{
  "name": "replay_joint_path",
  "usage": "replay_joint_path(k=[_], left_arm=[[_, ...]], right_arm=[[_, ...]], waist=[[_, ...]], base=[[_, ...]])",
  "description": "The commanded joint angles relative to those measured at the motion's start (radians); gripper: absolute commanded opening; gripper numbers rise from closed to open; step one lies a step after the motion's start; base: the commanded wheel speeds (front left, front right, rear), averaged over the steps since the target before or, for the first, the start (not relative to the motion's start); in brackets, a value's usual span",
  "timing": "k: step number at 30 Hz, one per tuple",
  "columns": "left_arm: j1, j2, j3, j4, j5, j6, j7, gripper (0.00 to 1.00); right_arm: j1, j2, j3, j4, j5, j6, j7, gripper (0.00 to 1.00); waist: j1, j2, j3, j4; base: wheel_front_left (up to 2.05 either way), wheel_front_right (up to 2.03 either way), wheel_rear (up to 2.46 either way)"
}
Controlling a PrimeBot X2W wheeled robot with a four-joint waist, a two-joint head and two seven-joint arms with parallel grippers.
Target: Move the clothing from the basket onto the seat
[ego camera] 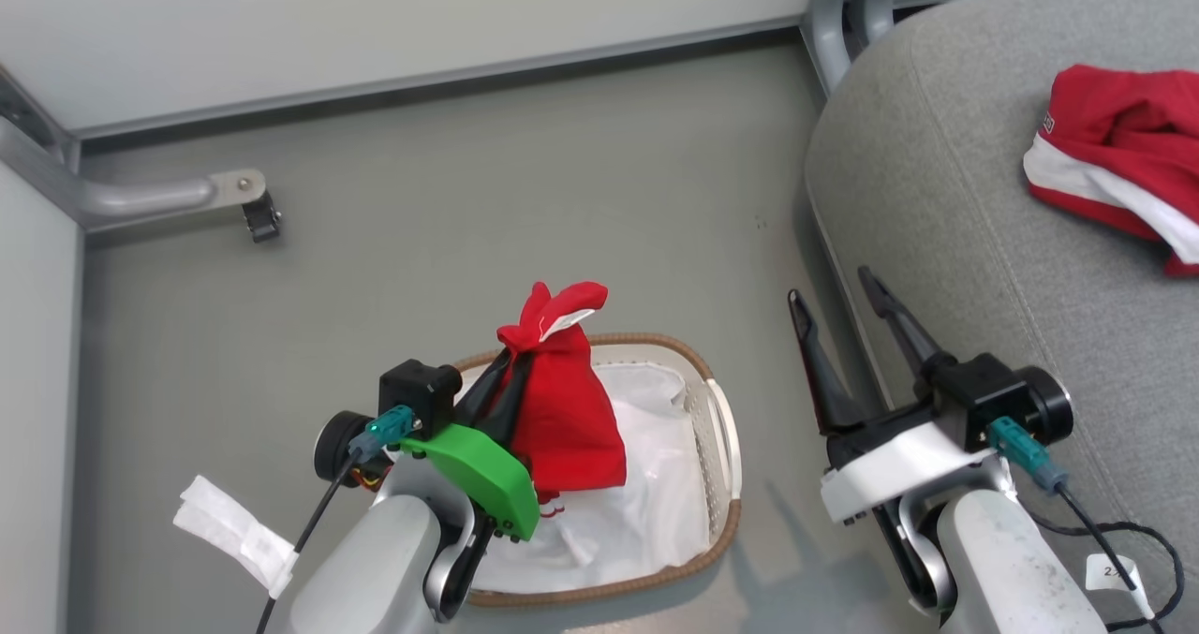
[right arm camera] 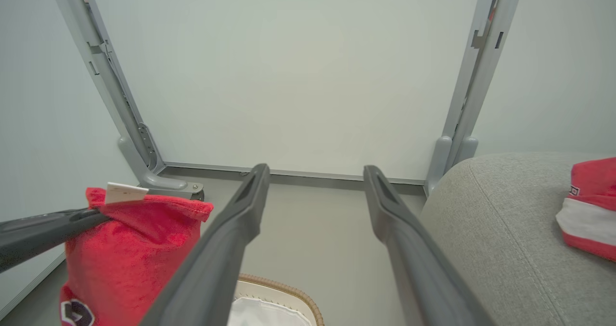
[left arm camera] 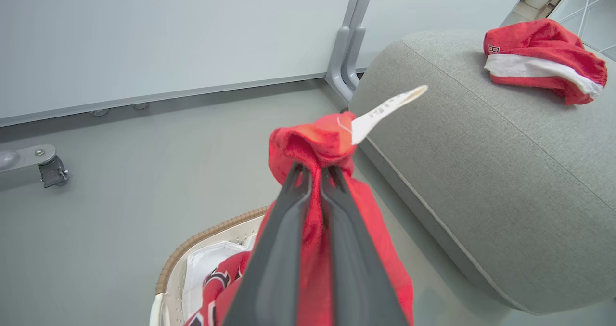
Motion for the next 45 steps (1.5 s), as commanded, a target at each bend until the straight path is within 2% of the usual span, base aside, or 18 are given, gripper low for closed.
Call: replay_joint_path(k=[1, 10, 24, 30, 39, 45], left_arm=[[0.02, -0.006, 0.02, -0.022, 0.013, -0.006, -0.004, 0.0], [0.061, -0.019, 0.115, -0.152, 0.086, -0.007, -0.004, 0.0], [0.038, -0.03, 0.152, -0.297, 0.104, -0.008, -0.004, 0.0], [0.039, -0.032, 0.146, -0.318, 0.102, -0.008, -0.004, 0.0], [0.04, -0.038, 0.132, -0.331, 0.091, -0.008, -0.004, 0.0], [0.026, -0.042, 0.12, -0.333, 0.086, -0.008, -0.004, 0.0]], right_arm=[[0.018, -0.004, 0.005, 0.006, -0.006, -0.001, -0.002, 1.0], [0.06, -0.004, 0.032, 0.029, 0.004, -0.001, -0.002, 1.0], [0.114, -0.004, 0.064, 0.047, -0.001, -0.001, -0.002, 1.0], [0.106, -0.004, 0.072, 0.042, 0.006, -0.001, -0.002, 1.0], [0.038, -0.004, 0.173, 0.012, 0.019, -0.001, -0.002, 1.0], [-0.065, -0.004, 0.271, 0.059, 0.031, -0.001, -0.002, 1.0]], waist=[[0.0001, 0.0, -0.046, 0.023], [0.0001, 0.0, -0.105, 0.022], [0.0001, 0.0, -0.163, 0.024], [0.0001, 0.0, -0.162, 0.025], [0.0001, 0.0, -0.142, 0.03], [0.0001, 0.0, -0.13, 0.04]], base=[[0.0, 0.0, 0.0], [0.0, 0.0, 0.0], [0.0, 0.0, 0.0], [0.0, 0.0, 0.0], [0.0, 0.0, 0.0], [0.0, 0.0, 0.0]])
